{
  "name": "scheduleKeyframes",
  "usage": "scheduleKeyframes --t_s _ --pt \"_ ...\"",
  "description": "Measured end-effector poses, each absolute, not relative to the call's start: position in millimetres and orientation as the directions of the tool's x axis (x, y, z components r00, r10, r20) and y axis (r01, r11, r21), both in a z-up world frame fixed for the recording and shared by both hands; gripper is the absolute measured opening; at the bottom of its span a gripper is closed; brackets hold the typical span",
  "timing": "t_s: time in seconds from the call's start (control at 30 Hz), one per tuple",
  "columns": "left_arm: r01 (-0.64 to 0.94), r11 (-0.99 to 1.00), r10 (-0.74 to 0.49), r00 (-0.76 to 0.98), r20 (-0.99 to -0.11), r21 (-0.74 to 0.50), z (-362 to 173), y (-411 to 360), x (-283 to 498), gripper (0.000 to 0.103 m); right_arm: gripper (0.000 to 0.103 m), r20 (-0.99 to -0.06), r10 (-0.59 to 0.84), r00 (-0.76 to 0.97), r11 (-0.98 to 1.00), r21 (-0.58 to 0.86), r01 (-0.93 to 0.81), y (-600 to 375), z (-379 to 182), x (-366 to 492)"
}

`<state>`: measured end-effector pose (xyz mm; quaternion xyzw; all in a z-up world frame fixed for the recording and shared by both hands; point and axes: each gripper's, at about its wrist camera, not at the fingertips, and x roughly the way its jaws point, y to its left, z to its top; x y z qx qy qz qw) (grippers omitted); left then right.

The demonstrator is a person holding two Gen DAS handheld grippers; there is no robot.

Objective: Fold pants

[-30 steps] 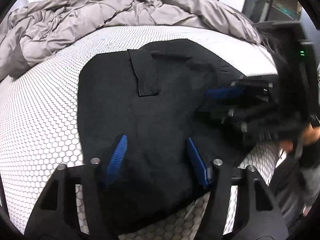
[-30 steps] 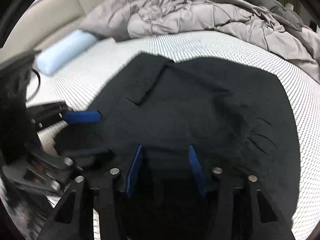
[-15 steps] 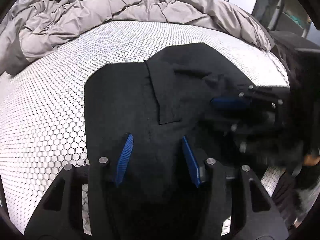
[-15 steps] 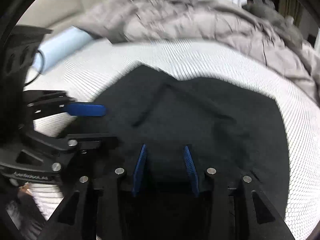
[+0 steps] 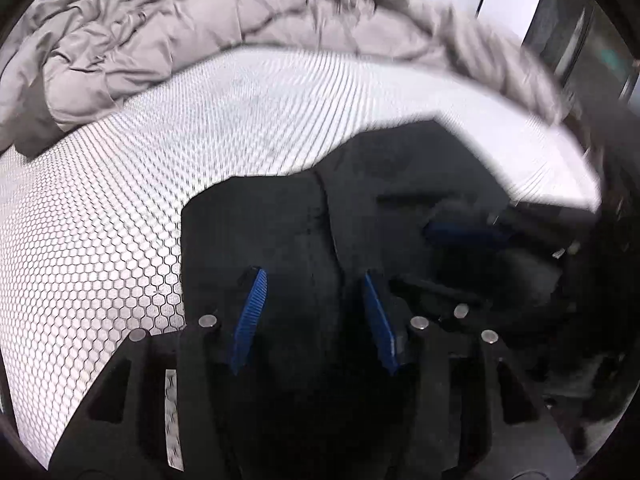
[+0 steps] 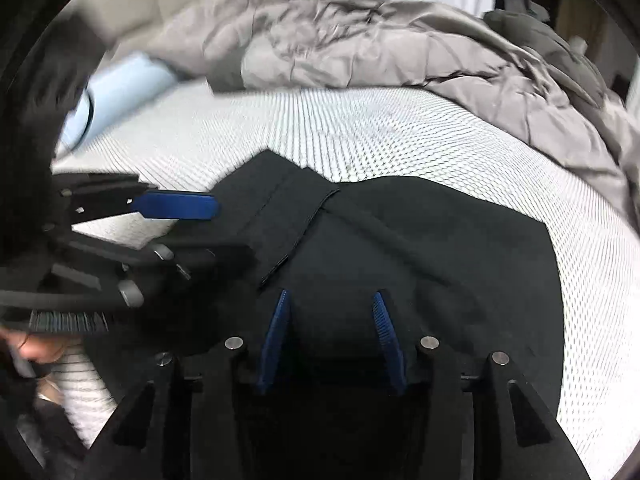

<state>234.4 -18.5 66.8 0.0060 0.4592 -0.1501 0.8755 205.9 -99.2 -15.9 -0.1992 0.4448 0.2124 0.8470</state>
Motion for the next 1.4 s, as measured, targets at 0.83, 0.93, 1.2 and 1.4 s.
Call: scheduleKeyframes --t_s 0.83,0.93,1.2,1.4 --pt "0.075 0.979 -0.198 0.589 -0.784 -0.191 84.3 4.4 240.0 0.055 0.054 -0.845 0.162 0.51 0.866 -0.126 -0.483 -178.1 -4.9 220.3" --pt "0.106 0.98 -0.197 0.66 -0.725 -0.169 108.6 -11.1 206.6 0.055 0.057 -0.8 0.21 0.562 0.906 -0.057 -0.42 -224.4 21.1 204.6" --pt "0.357 0.923 -0.339 0.588 -0.734 -0.14 90.0 -141.4 175.1 0.056 0.051 -0.76 0.454 0.466 0.888 0.34 -0.31 -296.6 7.4 202.9" --pt "0.37 0.926 -0.291 0.583 -0.758 -0.071 80.9 -184.2 166.6 0.056 0.051 -0.776 0.48 0.409 0.871 0.365 -0.329 -275.1 -6.6 207.7"
